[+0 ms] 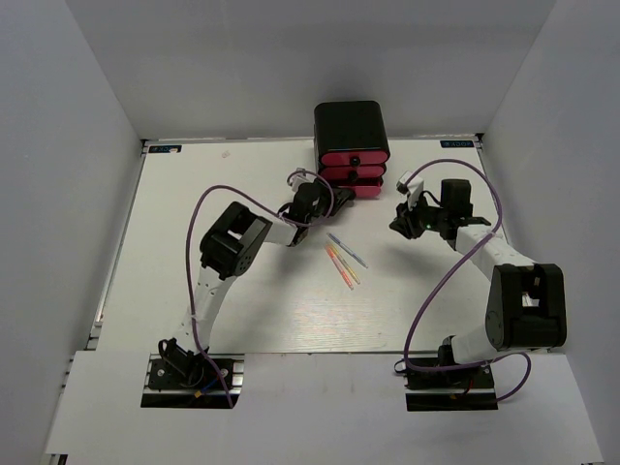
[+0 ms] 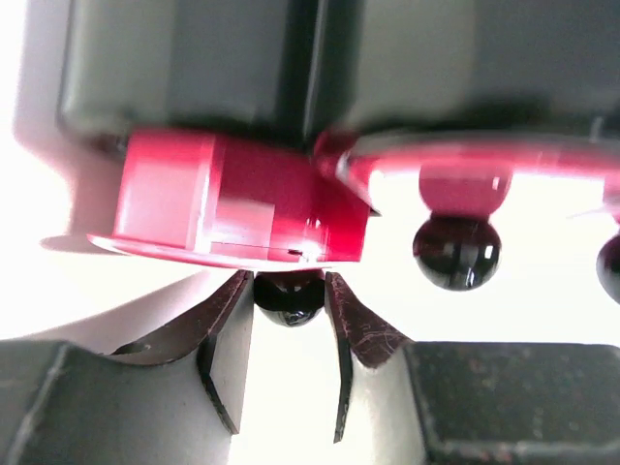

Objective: Sort the stationery into containers
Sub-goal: Open the drawer in the storage box, then pick up the pen from the center of the board.

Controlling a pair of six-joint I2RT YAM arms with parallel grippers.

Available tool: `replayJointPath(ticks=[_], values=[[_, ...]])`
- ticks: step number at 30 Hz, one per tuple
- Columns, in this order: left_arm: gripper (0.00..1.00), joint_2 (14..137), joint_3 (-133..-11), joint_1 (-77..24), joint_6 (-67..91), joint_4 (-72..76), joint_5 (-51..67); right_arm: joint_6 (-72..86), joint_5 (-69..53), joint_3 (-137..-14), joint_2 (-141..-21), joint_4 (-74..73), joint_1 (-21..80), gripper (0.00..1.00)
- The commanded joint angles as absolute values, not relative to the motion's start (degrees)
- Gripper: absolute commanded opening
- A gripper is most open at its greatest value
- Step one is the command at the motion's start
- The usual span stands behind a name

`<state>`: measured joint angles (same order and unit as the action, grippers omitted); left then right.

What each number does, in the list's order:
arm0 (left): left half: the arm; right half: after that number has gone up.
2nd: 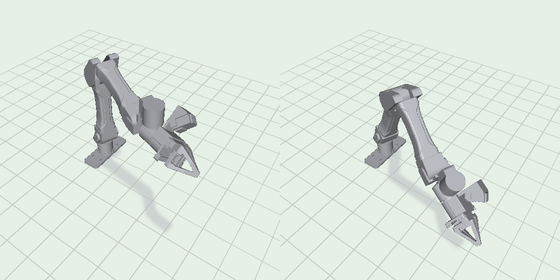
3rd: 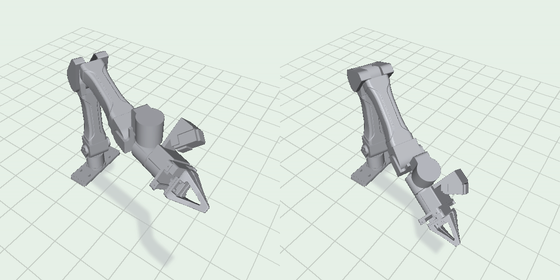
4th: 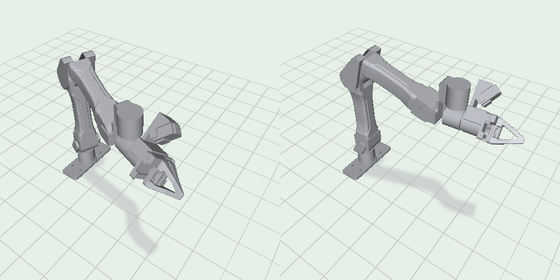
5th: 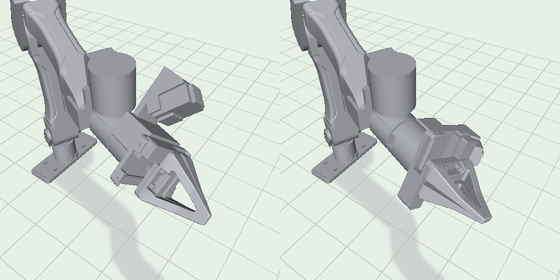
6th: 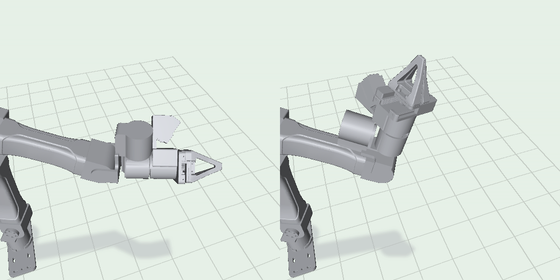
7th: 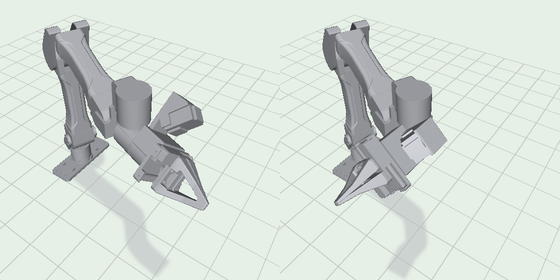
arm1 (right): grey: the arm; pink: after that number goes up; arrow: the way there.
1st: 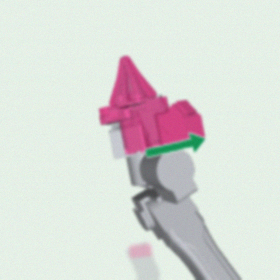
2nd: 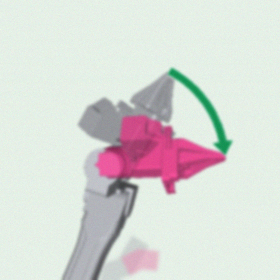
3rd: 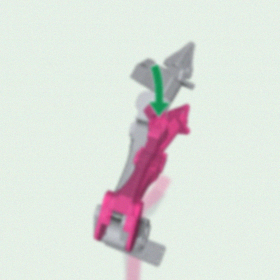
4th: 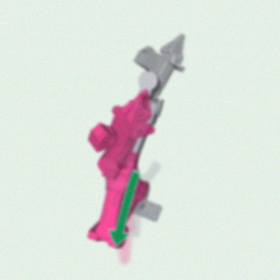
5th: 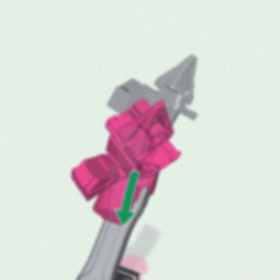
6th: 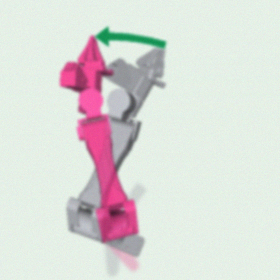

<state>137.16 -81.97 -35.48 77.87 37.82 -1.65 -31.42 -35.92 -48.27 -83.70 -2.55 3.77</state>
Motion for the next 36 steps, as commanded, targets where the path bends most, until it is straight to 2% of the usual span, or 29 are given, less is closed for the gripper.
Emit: replayJointPath(ticks=[1, 9, 11, 12, 14, 15, 18, 27, 31, 36], values=[[0.23, 133.2, -77.5, -35.9, 76.9, 35.9, 0.1, -30.8, -38.0, -47.4, -82.4, -1.3, 4.0, 0.34], [0.23, 128.4, -70.3, -36.4, 76.9, 39.2, 1.2, -31.8, -39.6, -47.1, -82.4, -1.8, 4.0, 0.39], [0.29, 127.8, -69.4, -36.4, 76.9, 39.2, 1.2, -32.0, -40.3, -47.1, -82.2, -2.2, 4.0, 0.4], [0.44, 127.8, -69.4, -36.4, 76.9, 39.2, 1.8, -31.9, -40.5, -47.3, -82.4, -2.2, 3.9, 0.42], [0.51, 127.3, -68.9, -36.4, 76.4, 39.2, 1.8, -32.1, -41.0, -47.2, -82.4, -2.6, 4.0, 0.43], [0.58, 126.5, -68.9, -36.4, 76.4, 39.2, 1.8, -32.2, -41.0, -47.3, -82.4, -2.9, 4.0, 0.45], [0.62, 125.0, -67.6, -36.4, 75.8, 39.2, 2.3, -33.5, -42.5, -47.3, -82.1, -4.0, 4.1, 0.46], [0.64, 120.1, -63.5, -36.4, 74.3, 38.7, 2.8, -42.4, -48.2, -47.2, -81.7, -10.0, 4.3, 0.48], [0.64, 116.3, -60.4, -36.4, 73.7, 38.7, 3.4, -55.5, -54.1, -46.4, -81.5, -16.1, 4.7, 0.48], [0.64, 108.9, -56.3, -36.4, 70.3, 36.1, 4.0, -64.1, -52.2, -45.7, -82.3, -19.4, 7.4, 0.48]])
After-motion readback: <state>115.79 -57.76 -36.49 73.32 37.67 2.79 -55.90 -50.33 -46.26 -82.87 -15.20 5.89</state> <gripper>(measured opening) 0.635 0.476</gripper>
